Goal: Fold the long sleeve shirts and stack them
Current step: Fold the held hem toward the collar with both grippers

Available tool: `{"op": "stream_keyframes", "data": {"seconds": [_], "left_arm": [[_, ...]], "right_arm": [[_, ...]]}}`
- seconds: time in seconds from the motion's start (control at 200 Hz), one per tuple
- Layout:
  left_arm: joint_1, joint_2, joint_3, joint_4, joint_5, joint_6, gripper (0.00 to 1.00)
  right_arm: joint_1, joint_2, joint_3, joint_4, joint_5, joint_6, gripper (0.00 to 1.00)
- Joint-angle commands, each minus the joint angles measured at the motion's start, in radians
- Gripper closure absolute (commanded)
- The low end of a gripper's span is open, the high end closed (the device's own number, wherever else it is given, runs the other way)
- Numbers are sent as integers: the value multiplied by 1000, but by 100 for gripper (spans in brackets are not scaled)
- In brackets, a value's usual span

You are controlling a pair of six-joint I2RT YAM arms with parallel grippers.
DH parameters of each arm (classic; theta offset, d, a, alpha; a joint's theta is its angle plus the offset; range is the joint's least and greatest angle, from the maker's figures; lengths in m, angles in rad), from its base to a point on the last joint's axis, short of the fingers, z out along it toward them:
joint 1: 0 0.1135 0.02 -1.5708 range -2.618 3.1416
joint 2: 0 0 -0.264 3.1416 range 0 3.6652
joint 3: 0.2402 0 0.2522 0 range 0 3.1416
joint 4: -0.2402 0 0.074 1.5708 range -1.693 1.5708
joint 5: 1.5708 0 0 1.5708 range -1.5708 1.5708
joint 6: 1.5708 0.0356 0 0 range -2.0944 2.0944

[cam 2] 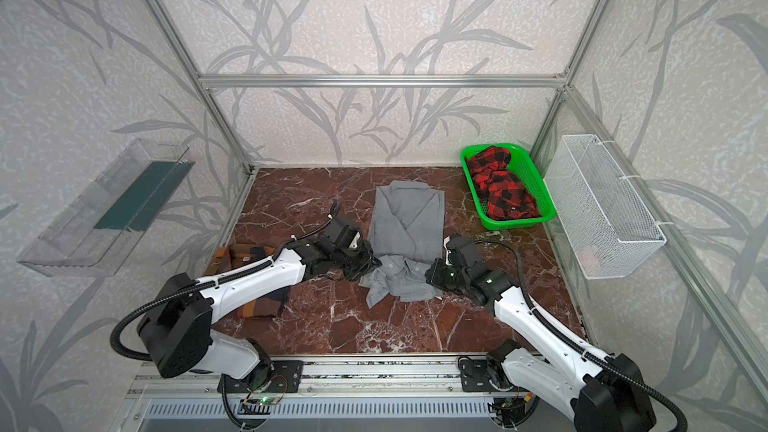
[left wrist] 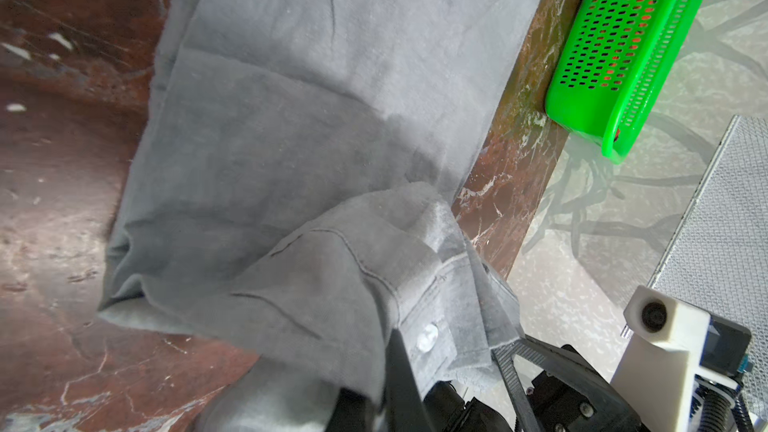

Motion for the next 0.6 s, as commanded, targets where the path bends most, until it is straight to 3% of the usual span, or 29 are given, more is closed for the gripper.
{"op": "stream_keyframes", "data": {"seconds": [0.0, 0.43, 0.595], "left_arm": [[23, 23, 25, 15, 29, 12, 100], [79, 128, 45, 33, 70, 49, 97], [111, 164, 50, 36, 82, 69, 82]], "right_arm": [[-21, 36, 31, 61, -40, -24, 100], [-79, 177, 42, 129, -38, -71, 100], [-109, 259, 56, 158, -47, -87, 100]]}}
